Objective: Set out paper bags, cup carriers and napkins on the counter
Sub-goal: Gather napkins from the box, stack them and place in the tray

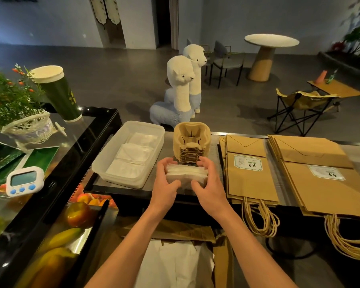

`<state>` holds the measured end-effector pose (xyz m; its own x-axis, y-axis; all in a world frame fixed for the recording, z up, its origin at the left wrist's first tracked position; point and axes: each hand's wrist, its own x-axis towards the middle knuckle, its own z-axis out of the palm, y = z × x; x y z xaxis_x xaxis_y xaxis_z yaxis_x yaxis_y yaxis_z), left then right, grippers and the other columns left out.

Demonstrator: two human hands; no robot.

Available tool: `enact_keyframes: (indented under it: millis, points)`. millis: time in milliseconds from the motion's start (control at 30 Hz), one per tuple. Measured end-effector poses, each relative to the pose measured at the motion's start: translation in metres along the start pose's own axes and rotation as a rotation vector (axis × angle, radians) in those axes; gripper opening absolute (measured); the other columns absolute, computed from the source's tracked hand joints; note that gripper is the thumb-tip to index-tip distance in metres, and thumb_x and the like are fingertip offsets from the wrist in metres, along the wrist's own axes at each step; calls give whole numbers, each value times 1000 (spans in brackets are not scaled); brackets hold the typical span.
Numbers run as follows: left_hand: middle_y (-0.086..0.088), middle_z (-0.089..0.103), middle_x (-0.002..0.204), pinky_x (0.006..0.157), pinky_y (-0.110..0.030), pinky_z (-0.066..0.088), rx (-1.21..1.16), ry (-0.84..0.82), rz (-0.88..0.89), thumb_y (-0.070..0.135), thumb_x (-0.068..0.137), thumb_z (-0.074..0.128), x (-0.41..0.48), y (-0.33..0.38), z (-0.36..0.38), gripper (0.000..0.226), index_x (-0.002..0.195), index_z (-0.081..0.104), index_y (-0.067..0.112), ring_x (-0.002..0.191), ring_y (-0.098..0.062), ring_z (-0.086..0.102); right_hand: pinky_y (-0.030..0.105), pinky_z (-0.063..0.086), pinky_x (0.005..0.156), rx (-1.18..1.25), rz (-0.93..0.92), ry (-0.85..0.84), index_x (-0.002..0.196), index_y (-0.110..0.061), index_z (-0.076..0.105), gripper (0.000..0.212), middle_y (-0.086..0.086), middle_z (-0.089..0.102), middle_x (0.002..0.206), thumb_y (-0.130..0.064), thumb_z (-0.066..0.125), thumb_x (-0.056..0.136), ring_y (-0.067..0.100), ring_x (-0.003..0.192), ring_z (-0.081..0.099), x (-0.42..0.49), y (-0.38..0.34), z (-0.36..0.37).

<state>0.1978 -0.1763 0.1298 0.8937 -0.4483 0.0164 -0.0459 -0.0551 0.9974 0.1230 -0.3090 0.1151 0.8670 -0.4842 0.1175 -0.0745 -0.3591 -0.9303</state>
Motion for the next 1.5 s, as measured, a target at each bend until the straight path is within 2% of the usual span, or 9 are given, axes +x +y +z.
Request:
enact_keyframes:
  millis: [267,400,567,767,933,1100,1300,1367,1500]
  points:
    - [15,46,124,92,-29,57,35,-18,-4,-7,91,59,-1,0,7,64,136,37,34,115,-11,55,41,50,107,-14,-22,-2,138,-38,42,52,-13,47,136,-8,56,98,10,126,49,-4,-3,11]
    - [17,44,129,85,-14,53,35,-10,3,-5,92,61,-1,-3,0,70,143,32,33,117,-4,51,36,51,104,-113,-51,33,132,-34,41,51,-14,42,127,-9,64,93,6,120,46,-5,2,5]
    - [22,53,121,89,-20,54,121,22,60,4,96,59,-1,0,1,43,126,51,33,113,0,55,39,53,100,-151,-30,7,135,-39,41,52,-10,52,129,-7,58,98,9,116,53,-5,1,2]
    - [10,54,118,83,-19,54,133,-11,31,6,96,62,-1,-5,-1,35,121,49,26,111,-7,57,23,44,101,-139,10,-9,144,-33,37,61,-9,43,137,-7,61,94,9,124,45,-9,-2,-1]
    - [15,55,118,77,-4,47,164,25,46,4,95,63,-2,-4,-2,43,128,46,25,109,1,56,32,51,102,-172,-10,73,138,-30,44,45,-6,51,131,-10,57,100,11,119,51,-13,-1,-2]
    - [6,57,120,80,-12,44,281,-40,56,6,95,62,-2,0,-3,35,119,54,30,108,-2,55,33,50,99,-238,6,34,137,-32,42,43,-6,52,128,-11,53,101,12,115,52,-19,-7,-3]
    - [7,58,111,83,-16,48,239,-9,144,7,96,60,-7,17,-9,25,115,57,22,102,-2,56,35,52,98,-175,-78,170,132,-31,48,40,-7,56,122,-9,56,100,9,110,55,-25,-28,-3]
    - [9,62,110,85,-21,51,211,-2,168,8,96,60,-10,26,-15,26,116,57,25,103,-3,59,37,53,96,-154,-99,190,132,-32,47,39,-7,57,121,-11,56,100,8,109,56,-25,-38,-1]
    - [21,59,105,75,-11,51,158,34,230,10,97,62,-12,50,-35,35,110,52,41,100,2,59,31,56,91,-100,-153,199,134,-34,46,39,-11,57,121,-17,57,101,6,109,58,-20,-66,5]
